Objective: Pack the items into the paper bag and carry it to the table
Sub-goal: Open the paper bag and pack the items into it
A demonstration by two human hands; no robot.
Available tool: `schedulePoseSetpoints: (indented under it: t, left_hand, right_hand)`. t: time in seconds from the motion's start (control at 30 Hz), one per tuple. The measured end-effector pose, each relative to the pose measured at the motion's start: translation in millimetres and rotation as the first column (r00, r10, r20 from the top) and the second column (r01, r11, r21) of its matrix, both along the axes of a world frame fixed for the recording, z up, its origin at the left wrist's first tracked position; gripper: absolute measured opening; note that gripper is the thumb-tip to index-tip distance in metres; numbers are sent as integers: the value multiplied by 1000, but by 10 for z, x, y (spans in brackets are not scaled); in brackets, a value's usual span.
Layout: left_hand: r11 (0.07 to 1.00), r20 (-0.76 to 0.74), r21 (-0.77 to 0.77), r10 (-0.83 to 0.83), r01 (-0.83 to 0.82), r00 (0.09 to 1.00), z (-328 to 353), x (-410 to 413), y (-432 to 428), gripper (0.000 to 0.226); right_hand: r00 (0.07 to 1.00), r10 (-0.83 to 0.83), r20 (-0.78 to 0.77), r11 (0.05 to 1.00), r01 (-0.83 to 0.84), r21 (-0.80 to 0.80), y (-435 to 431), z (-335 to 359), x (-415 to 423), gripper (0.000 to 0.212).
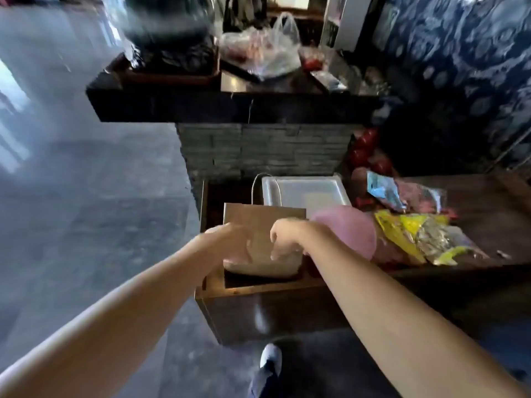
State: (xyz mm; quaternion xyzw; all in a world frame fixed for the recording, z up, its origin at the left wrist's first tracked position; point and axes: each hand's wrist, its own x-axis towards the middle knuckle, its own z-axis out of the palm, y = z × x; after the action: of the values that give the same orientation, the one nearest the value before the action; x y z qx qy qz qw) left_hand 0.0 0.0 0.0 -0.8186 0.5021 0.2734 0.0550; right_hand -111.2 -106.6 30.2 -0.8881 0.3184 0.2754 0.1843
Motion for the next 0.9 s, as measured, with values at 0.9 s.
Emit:
schedulePoseSetpoints:
  t: [0.9]
  left_hand:
    - [410, -671, -460, 421, -788, 611, -409, 420, -550, 73]
  right_hand:
    - [320, -777, 542, 627, 468, 622, -968, -867, -177, 58]
